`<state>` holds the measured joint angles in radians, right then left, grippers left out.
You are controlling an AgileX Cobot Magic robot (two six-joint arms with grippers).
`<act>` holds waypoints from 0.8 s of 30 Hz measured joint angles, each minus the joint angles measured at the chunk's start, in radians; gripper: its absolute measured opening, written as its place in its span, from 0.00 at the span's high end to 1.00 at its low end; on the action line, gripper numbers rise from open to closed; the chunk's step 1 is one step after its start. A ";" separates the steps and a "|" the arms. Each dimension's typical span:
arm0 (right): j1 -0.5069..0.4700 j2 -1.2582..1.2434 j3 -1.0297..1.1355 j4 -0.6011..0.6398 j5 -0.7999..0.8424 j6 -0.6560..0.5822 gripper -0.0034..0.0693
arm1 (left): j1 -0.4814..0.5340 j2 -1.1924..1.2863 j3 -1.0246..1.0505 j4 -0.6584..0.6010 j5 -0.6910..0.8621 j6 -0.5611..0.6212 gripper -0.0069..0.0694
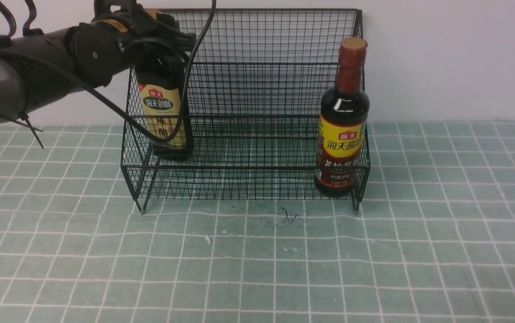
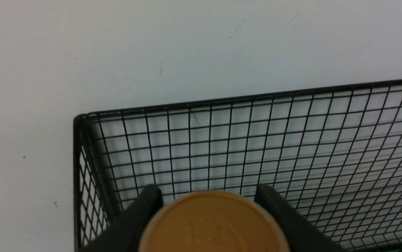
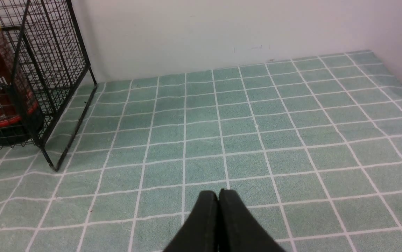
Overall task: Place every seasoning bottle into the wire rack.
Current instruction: Use the left arm to put the condiment bottle back on the shelf
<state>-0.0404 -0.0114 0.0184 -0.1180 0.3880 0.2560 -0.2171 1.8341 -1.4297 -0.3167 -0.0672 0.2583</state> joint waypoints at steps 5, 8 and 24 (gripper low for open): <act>0.000 0.000 0.000 0.000 0.000 -0.003 0.97 | 0.000 -0.004 -0.007 0.000 0.004 0.001 0.35; 0.000 0.000 0.000 0.000 0.000 -0.006 0.97 | 0.000 -0.013 -0.007 0.000 0.019 0.001 0.29; 0.000 0.000 0.000 0.000 0.000 -0.006 0.97 | 0.000 -0.199 -0.008 0.008 0.131 0.079 0.30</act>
<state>-0.0404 -0.0114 0.0184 -0.1180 0.3878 0.2500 -0.2171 1.6347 -1.4376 -0.3091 0.0633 0.3377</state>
